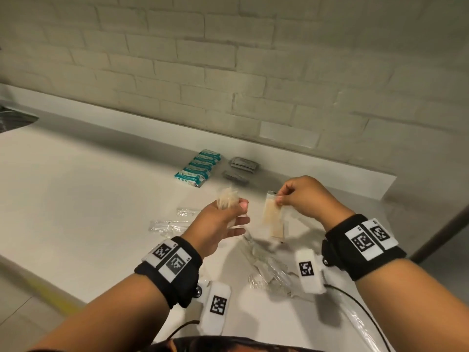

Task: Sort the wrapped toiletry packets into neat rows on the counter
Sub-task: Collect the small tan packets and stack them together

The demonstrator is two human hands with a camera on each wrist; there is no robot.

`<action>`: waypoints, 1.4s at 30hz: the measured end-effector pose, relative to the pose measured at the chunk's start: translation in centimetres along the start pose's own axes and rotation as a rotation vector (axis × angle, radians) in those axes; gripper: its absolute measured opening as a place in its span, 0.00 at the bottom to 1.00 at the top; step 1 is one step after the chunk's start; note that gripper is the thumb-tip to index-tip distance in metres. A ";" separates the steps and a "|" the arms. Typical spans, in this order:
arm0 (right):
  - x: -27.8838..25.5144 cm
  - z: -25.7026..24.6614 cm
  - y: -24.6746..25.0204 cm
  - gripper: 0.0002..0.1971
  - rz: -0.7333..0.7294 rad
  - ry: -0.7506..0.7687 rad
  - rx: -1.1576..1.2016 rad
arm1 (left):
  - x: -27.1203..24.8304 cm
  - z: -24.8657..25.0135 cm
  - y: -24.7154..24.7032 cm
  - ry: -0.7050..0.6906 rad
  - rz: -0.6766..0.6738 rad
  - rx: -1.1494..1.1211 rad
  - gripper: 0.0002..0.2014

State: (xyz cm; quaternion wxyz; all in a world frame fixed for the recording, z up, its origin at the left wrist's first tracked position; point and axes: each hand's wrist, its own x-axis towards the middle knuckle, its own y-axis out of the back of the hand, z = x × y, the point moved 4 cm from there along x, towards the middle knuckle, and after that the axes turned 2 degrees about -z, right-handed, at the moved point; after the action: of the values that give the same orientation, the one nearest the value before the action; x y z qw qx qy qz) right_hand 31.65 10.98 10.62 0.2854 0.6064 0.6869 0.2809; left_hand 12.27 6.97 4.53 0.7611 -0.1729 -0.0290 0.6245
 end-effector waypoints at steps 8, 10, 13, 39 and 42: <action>4.0 5.3 -1.4 0.08 -0.077 -0.124 -0.359 | 0.1 -2.4 1.5 0.229 0.003 -0.338 0.10; 4.8 6.2 -2.3 0.12 -0.121 -0.153 -0.398 | -0.1 -2.6 1.7 0.227 -0.005 -0.318 0.13; 6.7 7.4 -3.5 0.12 -0.175 -0.174 -0.441 | -0.2 -2.8 2.2 0.217 0.034 -0.277 0.12; -0.3 -0.1 -7.4 0.07 -0.173 0.004 0.456 | 0.7 -1.2 0.4 -0.040 0.170 -0.110 0.09; -0.2 -0.6 -6.2 0.08 -0.128 0.024 0.489 | 0.6 -0.9 0.7 -0.059 0.196 -0.008 0.10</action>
State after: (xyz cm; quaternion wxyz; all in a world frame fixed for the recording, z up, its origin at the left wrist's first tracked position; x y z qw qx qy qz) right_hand 27.05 10.08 6.49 0.1393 0.6095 0.7747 0.0950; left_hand 12.01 7.45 3.34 0.6945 -0.1595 -0.0371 0.7007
